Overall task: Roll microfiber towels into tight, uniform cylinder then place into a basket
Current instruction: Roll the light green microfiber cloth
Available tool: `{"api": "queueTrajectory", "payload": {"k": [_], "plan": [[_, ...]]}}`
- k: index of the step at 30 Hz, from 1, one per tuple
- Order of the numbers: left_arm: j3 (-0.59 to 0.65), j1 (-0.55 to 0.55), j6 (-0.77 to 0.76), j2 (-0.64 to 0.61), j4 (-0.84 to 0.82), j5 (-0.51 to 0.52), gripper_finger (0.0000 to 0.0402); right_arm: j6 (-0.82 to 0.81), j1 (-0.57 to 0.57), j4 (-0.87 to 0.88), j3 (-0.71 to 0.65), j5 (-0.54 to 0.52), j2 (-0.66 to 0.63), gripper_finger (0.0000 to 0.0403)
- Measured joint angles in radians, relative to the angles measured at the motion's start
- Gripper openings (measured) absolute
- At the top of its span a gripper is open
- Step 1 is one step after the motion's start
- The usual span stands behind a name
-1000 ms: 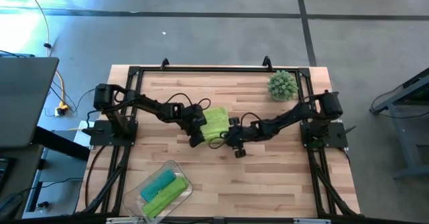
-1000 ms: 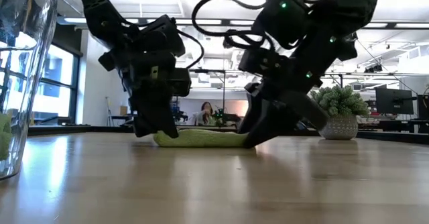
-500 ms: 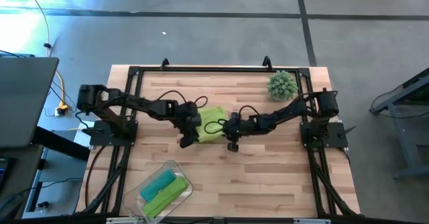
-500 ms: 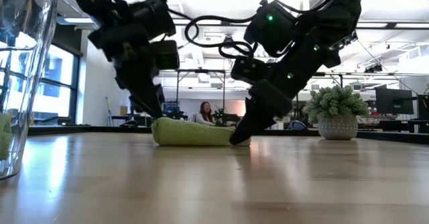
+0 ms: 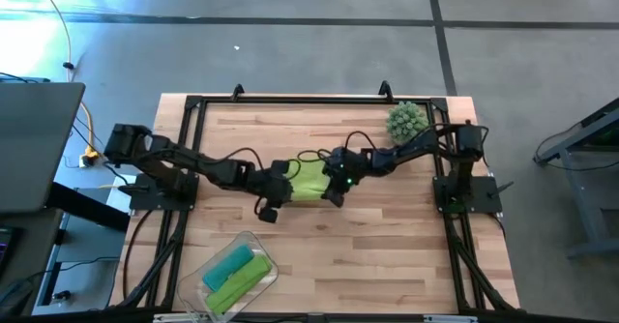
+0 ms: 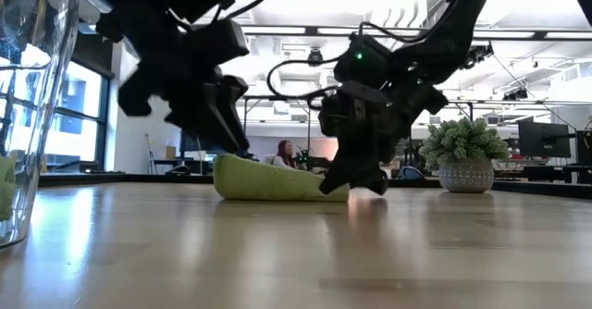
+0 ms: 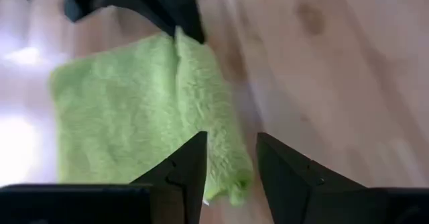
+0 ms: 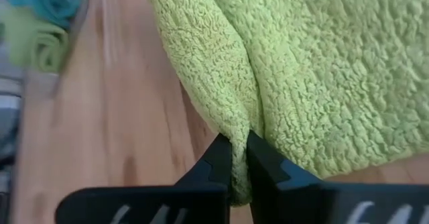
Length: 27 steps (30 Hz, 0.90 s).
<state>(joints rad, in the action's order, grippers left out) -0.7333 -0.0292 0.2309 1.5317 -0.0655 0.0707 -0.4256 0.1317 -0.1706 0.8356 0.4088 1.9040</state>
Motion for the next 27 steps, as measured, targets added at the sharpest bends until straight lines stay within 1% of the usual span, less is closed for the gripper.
{"api": "queueTrajectory", "payload": {"k": [2, 4, 6, 10, 11, 15, 18, 20, 23, 25, 27], "plan": [[-0.001, 0.014, 0.0, 0.027, 0.026, 0.039, 0.0124, -0.036, 0.02, -0.001, 0.0, 0.051, 0.001, 0.0005], [0.0, 0.025, -0.004, 0.053, 0.029, 0.047, 0.013, -0.052, 0.035, 0.008, 0.0, 0.079, 0.0, 0.0004], [0.0, 0.035, -0.009, 0.09, 0.057, 0.072, 0.0137, -0.06, 0.044, 0.01, 0.0, 0.087, 0.0, 0.0004], [-0.001, 0.042, -0.019, 0.148, 0.11, 0.173, 0.0148, -0.064, 0.046, 0.01, 0.0, 0.087, 0.0, 0.0004], [-0.001, 0.043, -0.027, 0.164, 0.117, 0.183, 0.015, -0.064, 0.046, 0.01, 0.0, 0.087, 0.0, 0.0003], [-0.002, 0.042, -0.064, 0.209, 0.133, 0.175, 0.0153, -0.049, 0.045, 0.011, 0.0, 0.087, 0.0, 0.0009], [-0.006, 0.039, -0.15, 0.232, 0.133, 0.17, 0.0145, 0.015, 0.045, 0.011, -0.001, 0.091, -0.006, 0.0043], [-0.007, 0.026, -0.21, 0.246, 0.134, 0.122, 0.0134, 0.038, 0.045, 0.012, -0.002, 0.097, -0.02, 0.0076], [-0.007, -0.005, -0.279, 0.248, 0.139, 0.004, 0.0117, 0.085, 0.051, 0.041, -0.004, 0.11, -0.058, 0.0121], [-0.007, -0.027, -0.315, 0.248, 0.149, -0.073, 0.0106, 0.091, 0.056, 0.092, -0.005, 0.119, -0.099, 0.0139], [-0.007, -0.05, -0.349, 0.245, 0.145, -0.148, 0.0095, 0.12, 0.058, 0.15, -0.005, 0.11, -0.149, 0.0145]]}}
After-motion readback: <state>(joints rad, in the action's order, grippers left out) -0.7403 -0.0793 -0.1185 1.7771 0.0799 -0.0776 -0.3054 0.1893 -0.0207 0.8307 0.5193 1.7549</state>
